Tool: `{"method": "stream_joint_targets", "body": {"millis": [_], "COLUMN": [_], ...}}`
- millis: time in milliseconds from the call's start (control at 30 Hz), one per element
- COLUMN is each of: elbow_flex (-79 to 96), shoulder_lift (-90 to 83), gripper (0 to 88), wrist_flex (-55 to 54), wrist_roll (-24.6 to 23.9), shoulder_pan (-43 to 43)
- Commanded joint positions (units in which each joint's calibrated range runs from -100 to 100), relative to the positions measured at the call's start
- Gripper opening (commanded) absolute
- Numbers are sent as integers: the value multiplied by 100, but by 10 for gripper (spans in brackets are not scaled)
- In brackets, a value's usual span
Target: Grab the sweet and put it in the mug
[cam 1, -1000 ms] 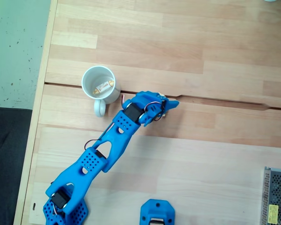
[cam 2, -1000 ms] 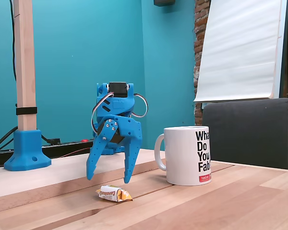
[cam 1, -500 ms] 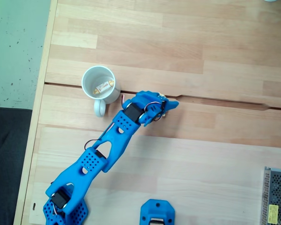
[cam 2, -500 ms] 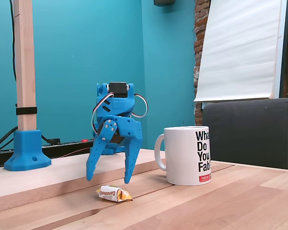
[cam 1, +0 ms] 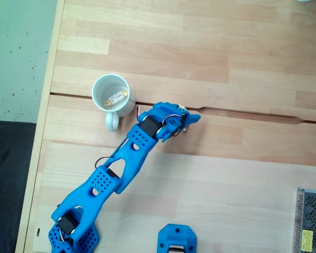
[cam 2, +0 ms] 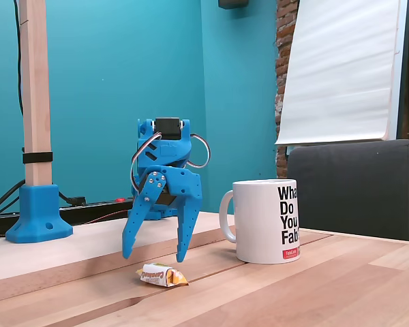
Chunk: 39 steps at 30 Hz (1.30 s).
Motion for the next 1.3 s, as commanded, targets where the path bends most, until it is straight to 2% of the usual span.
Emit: {"method": "stream_joint_targets", "body": {"millis": [0, 1267], "elbow_flex": [-69, -220], "shoulder_lift": [-150, -150], "gripper": [297, 295], "wrist_flex": [-1, 338], "wrist_roll": [-24, -39], "shoulder_pan": [-73, -102]}}
